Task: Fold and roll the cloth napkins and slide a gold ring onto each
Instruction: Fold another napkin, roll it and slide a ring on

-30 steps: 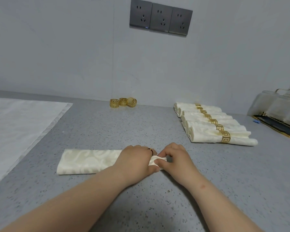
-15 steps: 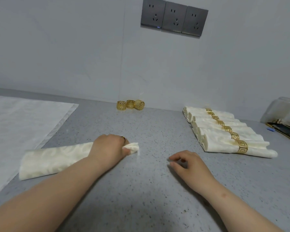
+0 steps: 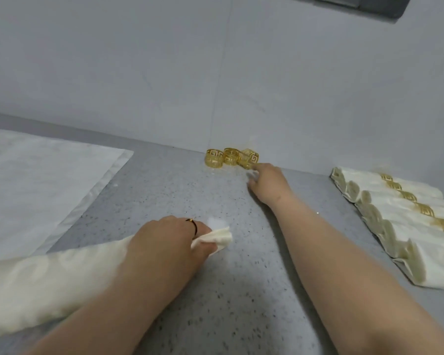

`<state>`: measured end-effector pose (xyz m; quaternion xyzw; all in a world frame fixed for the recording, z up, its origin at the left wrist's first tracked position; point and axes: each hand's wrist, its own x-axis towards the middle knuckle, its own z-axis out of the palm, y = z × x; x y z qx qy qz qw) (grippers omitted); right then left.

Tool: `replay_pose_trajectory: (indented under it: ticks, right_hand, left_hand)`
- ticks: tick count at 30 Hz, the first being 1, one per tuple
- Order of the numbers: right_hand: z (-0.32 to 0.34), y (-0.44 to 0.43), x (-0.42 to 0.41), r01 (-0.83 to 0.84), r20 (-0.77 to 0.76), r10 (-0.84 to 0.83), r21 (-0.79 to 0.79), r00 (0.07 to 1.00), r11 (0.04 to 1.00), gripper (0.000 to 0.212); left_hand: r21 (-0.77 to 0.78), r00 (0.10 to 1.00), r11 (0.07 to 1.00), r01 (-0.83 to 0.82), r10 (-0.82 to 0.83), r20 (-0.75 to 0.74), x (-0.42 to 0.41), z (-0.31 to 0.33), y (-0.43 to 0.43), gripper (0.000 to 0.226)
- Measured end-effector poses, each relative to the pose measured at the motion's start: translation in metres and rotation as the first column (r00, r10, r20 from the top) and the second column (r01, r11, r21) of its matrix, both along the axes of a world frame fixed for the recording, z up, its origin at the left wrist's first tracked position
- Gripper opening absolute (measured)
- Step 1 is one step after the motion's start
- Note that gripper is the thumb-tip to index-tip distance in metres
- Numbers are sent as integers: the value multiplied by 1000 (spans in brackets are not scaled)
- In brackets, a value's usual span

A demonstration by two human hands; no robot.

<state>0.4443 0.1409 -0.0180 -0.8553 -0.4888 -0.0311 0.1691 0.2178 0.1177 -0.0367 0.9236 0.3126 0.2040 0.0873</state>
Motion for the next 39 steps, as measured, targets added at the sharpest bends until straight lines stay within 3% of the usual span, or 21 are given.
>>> replay_pose_trajectory:
  ticks: [3,6,8,17,21,23,26,28,33,37,39]
  right_hand:
    - [-2,33,16,174,-210,-153,84,966,981,40]
    - [1,47,24,252,-356,-209,78,911,965,46]
    - [4,49,24,278,-431,-208,106,878,955,48]
    - [4,63,21,420,-545,-290,127,787,899,27]
    - [5,57,19,415,-558,-244,203,793,887,26]
    - [7,45,15,394,-518,-217,260,827,882,21]
    - [14,22,3,264,-310,-166,311,936,913,20]
    - [21,-2,-9,132,-195,-73,307,978,943,22]
    - [24,-71,-43,-163,-82,174,124,981,979,8]
    - [21,-112,-68,-253,-34,253,11,967,967,5]
    - [20,-122,-75,-267,-18,266,-26,964,963,6]
  left_hand:
    - [11,997,999,-36,35,75,-4,-3,3,66]
    - [-49,991,998,-49,54,122,-6,-6,5,36]
    - [-60,990,997,-48,56,127,-5,-4,4,29]
    - [-44,990,997,-65,70,124,-4,-8,5,32]
    - [-17,992,998,-61,63,110,-5,-7,5,55]
    - [9,995,998,-54,53,86,-5,-6,4,61]
    - [-17,998,999,-49,50,33,-3,-3,4,51]
    - [-32,1000,999,-22,22,13,-1,-1,4,56]
    - [-54,999,999,-6,8,42,-1,-1,4,59]
    - [3,999,1000,-13,13,47,-2,-2,-1,43]
    - [4,998,1000,-7,7,61,-2,-1,-2,47]
